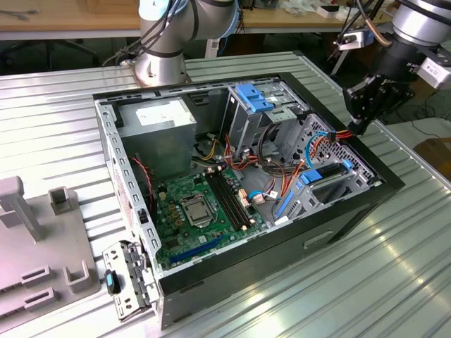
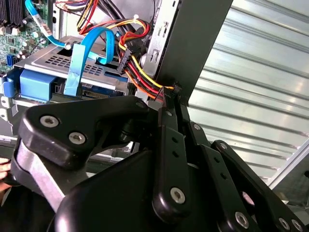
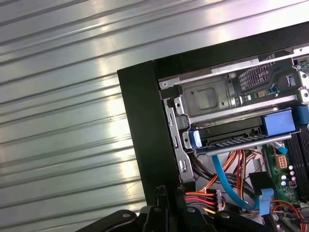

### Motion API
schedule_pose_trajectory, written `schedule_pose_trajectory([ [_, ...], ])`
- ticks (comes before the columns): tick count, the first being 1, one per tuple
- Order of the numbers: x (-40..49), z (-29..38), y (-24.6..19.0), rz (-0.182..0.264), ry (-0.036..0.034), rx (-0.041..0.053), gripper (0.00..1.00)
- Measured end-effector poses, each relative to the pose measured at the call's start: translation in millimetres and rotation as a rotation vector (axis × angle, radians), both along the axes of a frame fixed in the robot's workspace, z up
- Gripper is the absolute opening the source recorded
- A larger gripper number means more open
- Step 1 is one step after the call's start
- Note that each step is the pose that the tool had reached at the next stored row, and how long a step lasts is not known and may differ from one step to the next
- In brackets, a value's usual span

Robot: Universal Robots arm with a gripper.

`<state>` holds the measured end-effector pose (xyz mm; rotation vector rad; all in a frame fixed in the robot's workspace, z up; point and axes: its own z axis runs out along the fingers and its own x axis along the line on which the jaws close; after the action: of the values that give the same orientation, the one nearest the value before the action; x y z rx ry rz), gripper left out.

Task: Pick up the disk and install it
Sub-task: 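Insert the first disk wire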

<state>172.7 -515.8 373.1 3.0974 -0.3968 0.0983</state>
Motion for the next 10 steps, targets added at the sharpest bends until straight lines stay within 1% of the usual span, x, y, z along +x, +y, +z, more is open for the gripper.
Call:
schedule_pose_trajectory([
  [2, 0.0, 0.0, 0.0, -0.032, 0.0, 0.0, 0.16],
  [5, 0.0, 0.0, 0.0, -0.069, 0.0, 0.0, 0.16],
  [6, 0.0, 0.0, 0.0, -0.09, 0.0, 0.0, 0.16],
  [8, 0.0, 0.0, 0.0, -0.111, 0.0, -0.0001, 0.16],
  [10, 0.0, 0.0, 0.0, -0.151, 0.0, -0.0001, 0.16],
])
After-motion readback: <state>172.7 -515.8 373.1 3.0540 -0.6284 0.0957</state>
